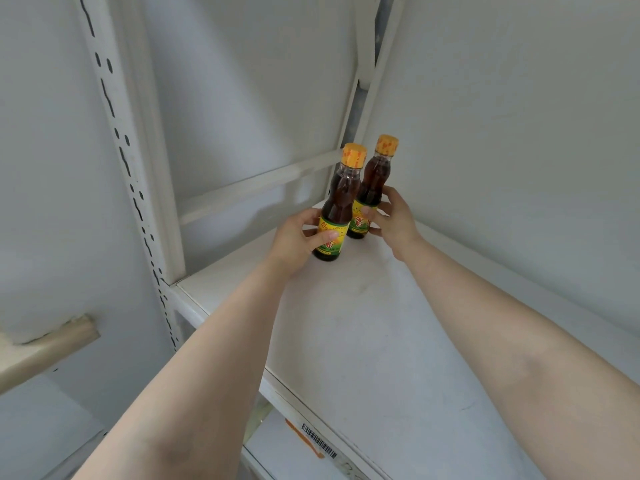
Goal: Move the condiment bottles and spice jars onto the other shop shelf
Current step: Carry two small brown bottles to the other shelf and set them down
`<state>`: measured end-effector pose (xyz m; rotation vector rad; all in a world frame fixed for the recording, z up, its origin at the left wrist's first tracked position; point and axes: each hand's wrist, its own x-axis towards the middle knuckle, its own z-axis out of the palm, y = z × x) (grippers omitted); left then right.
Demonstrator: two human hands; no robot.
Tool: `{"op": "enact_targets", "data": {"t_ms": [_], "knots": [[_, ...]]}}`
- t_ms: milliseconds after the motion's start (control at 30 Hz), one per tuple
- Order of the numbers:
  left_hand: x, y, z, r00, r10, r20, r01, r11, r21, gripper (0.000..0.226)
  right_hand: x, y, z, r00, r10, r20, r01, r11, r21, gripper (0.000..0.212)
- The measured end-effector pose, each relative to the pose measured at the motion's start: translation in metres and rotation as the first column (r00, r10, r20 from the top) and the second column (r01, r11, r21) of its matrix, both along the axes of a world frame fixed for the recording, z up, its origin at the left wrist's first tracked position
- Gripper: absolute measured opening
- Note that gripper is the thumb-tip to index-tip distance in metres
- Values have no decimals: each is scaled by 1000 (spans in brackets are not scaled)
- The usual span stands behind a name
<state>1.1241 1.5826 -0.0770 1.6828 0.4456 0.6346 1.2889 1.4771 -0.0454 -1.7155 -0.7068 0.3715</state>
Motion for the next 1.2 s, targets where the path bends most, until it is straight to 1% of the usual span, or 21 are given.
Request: {"op": "enact_targets", "data": {"t_ms": [267, 400, 533, 600, 667, 767, 867, 933, 1033, 1133, 1200], "knots": [[4, -4, 0, 1000, 0, -6, 0, 1000, 11, 44, 3, 1, -2, 999, -22, 32, 23, 999, -34, 51], [2, -7, 1, 1000, -2, -19, 3, 999, 36, 46, 2, -1, -2, 996, -20, 89, 28, 996, -79, 62], [-1, -10, -3, 999, 5, -53, -2, 998, 62, 61, 1, -12, -3, 989, -21, 147, 38, 992, -117, 66], [-5, -13, -3, 995, 36, -89, -30, 997, 66, 70, -1, -20, 0, 986, -42, 163, 66, 988, -142, 66], [-11, -18, -1, 990, 74, -119, -66, 995, 68, 74, -6, -30, 3, 981, -60, 186, 94, 979, -181, 62], [-27, -32, 11, 972, 176, -155, -153, 977, 150, 71, -23, -53, 12, 968, -93, 234, 162, 941, -297, 54], [-55, -57, 26, 946, 269, -181, -223, 945, 240, 62, -53, -89, 21, 953, -78, 292, 202, 884, -422, 52], [-78, -82, 37, 945, 255, -204, -177, 925, 338, 56, -84, -119, 31, 930, -41, 367, 225, 850, -476, 52], [-110, -132, 47, 964, 116, -238, 4, 893, 449, 55, -145, -167, 47, 882, 5, 470, 279, 799, -533, 54], [-141, -188, 54, 964, -71, -256, 199, 833, 516, 56, -214, -219, 57, 863, -48, 503, 368, 741, -561, 55], [-164, -225, 56, 944, -198, -266, 316, 776, 546, 55, -263, -259, 60, 856, -119, 502, 440, 677, -590, 55]]}}
